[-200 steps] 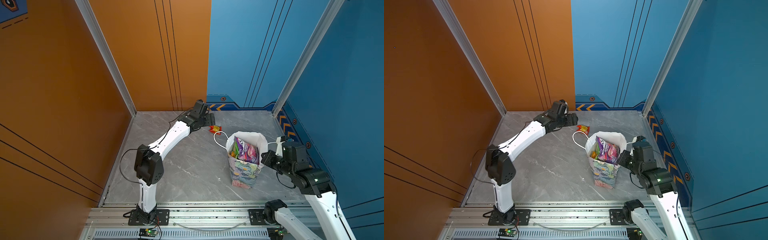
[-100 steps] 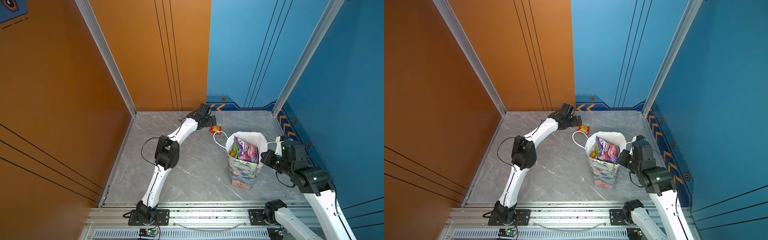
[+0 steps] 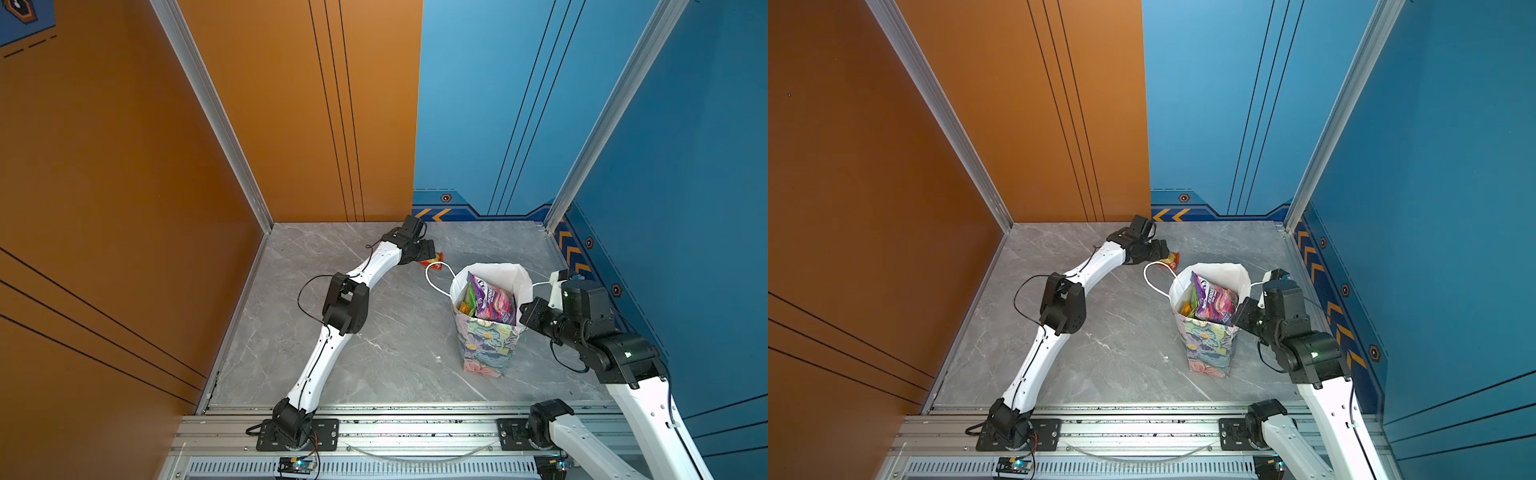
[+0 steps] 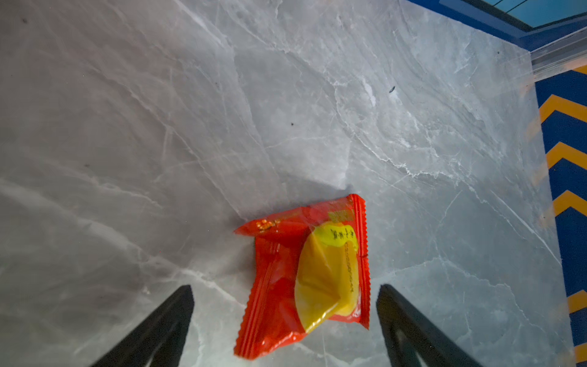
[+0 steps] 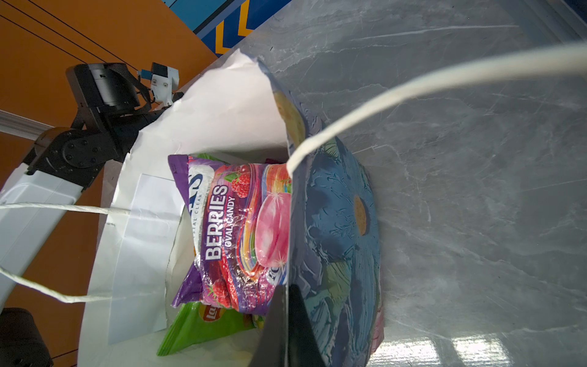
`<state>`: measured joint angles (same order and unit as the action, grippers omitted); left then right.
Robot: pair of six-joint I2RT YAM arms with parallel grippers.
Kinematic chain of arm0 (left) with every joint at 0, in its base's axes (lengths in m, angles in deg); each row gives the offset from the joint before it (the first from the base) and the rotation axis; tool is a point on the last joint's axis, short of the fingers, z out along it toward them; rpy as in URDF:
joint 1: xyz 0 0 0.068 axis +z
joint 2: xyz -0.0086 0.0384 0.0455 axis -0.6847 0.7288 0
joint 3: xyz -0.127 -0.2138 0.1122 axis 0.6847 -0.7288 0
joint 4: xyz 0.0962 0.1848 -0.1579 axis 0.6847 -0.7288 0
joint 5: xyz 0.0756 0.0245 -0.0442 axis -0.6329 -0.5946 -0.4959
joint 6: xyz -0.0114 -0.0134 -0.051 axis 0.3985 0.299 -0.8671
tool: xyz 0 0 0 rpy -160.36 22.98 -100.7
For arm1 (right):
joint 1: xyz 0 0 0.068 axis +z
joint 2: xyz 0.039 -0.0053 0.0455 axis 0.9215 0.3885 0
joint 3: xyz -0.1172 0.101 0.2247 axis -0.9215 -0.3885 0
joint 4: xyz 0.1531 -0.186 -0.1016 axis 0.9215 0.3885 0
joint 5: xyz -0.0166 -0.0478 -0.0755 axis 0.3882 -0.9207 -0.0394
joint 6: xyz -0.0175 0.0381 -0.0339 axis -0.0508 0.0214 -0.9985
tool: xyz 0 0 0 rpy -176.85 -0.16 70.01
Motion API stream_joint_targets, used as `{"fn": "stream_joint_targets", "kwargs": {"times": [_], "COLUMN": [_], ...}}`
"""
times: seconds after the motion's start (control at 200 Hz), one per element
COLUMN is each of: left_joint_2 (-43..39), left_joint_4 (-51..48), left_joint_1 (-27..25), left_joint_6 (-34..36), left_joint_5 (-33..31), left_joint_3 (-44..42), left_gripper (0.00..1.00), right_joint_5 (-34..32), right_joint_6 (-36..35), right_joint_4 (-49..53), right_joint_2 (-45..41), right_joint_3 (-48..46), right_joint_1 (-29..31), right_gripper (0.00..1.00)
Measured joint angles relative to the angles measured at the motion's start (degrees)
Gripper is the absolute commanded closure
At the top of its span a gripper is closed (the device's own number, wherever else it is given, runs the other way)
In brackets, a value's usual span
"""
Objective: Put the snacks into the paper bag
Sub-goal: 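Move the left gripper to the red-and-yellow candy packet and pinch it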
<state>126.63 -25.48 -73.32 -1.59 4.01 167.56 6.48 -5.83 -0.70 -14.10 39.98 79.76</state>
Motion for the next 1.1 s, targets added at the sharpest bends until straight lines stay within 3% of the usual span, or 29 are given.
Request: {"fn": "stream_joint_targets", "kwargs": {"times": [0.315,0.496,0.851,1.101], "left_joint_2": [2.95,1.38,-5.97,-17.73], "left_joint_4": [0.59,4.42,11.91,15.32], "left_joint_1": [-1.11,-1.2,-0.7,-0.66], "left_joint_6": [-2.71,-4.17,-5.44,-6.12], "left_joint_5": [1.68,1.73,1.77,-0.44], "left_joint_3": [1.84,-2.8,-15.85,-33.79], "left_gripper": [0.6,0.78,0.93,0.94], "right_joint_5": [0.0,0.0,0.0,0.0], "right_joint_6": [0.0,0.02,0.26,0.28], "right_joint_4": [-0.09,-0.09,-0.09,-0.04], "right_joint_2": [0.04,0.02,-0.31,-0.63], "right_joint_3": [0.0,-0.02,-0.02,-0.15], "right_joint_1": [0.0,0.0,0.0,0.0], "right_gripper": [1.0,1.0,1.0,1.0]}}
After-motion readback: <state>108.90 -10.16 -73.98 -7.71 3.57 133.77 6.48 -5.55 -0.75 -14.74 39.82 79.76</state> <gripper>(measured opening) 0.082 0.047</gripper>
